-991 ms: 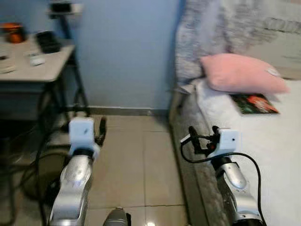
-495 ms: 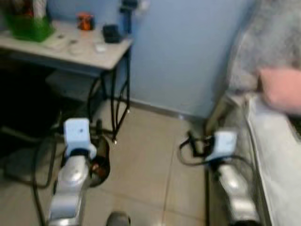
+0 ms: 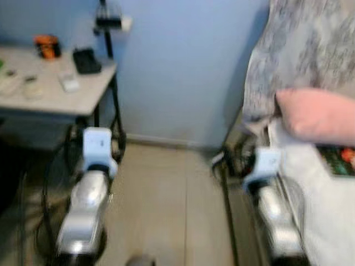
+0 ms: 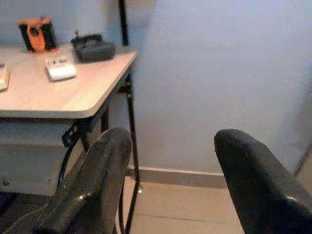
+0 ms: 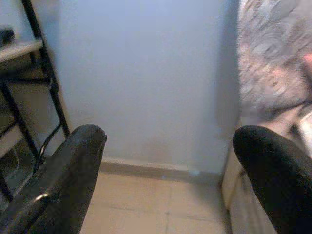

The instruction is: Clean up the room

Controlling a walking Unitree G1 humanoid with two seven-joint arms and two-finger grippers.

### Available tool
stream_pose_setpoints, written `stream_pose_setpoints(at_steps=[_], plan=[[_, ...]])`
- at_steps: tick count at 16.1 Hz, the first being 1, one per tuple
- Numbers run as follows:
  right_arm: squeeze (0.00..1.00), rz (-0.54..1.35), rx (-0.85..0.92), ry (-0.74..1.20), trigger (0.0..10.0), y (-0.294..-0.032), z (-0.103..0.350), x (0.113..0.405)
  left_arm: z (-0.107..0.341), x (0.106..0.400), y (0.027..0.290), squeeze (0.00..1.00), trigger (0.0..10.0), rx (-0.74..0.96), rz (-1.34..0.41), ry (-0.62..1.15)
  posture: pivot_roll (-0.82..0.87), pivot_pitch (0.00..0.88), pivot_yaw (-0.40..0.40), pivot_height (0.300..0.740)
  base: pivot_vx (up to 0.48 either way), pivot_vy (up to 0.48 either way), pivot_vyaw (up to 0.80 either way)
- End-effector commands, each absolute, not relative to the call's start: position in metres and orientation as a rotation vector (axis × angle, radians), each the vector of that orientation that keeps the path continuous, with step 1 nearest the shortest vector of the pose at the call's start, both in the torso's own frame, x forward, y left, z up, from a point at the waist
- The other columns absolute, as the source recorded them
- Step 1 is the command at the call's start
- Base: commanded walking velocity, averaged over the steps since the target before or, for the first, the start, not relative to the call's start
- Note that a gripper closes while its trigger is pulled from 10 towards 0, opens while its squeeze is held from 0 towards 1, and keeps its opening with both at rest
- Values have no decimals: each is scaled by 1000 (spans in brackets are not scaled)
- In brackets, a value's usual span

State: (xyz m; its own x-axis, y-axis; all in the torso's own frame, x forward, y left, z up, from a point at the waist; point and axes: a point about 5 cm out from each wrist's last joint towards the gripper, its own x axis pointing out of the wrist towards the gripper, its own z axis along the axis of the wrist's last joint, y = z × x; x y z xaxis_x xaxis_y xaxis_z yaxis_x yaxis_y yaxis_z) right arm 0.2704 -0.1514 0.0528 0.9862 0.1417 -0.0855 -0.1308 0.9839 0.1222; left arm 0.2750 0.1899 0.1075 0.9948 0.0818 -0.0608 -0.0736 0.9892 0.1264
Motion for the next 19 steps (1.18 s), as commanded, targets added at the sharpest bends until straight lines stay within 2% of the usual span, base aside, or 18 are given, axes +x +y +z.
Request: stream_pose_setpoints(at_steps=[1, 4, 7, 9, 12, 15, 19], plan=[[0, 120, 91, 80, 10000, -161, 56, 271, 107, 277, 184, 0, 10000, 123, 64, 68, 89, 0, -58, 710, 461, 0, 0], [0, 117, 87, 82, 10000, -162, 56, 271, 105, 276, 181, 0, 10000, 127, 47, 68, 90, 0, -63, 710, 461, 0, 0], [0, 109, 82, 77, 10000, -161, 56, 272, 106, 278, 182, 0, 10000, 123, 42, 67, 91, 0, -62, 710, 461, 0, -481], [0, 109, 83, 71, 10000, -161, 57, 272, 103, 277, 182, 0, 10000, 76, 51, 92, 91, 0, -62, 710, 461, 0, 0], [0, 131, 89, 75, 10000, -163, 57, 262, 93, 261, 168, 0, 10000, 45, -12, 125, 89, 0, -59, 710, 461, 0, 0], [0, 151, 89, 93, 10000, -163, 54, 253, 92, 255, 165, 0, 10000, 68, -38, 124, 89, 0, -59, 710, 461, 0, 0], [0, 142, 100, 84, 10000, -160, 59, 259, 95, 267, 170, 0, 10000, 138, -7, 137, 81, 0, -53, 710, 0, 0, 0]])
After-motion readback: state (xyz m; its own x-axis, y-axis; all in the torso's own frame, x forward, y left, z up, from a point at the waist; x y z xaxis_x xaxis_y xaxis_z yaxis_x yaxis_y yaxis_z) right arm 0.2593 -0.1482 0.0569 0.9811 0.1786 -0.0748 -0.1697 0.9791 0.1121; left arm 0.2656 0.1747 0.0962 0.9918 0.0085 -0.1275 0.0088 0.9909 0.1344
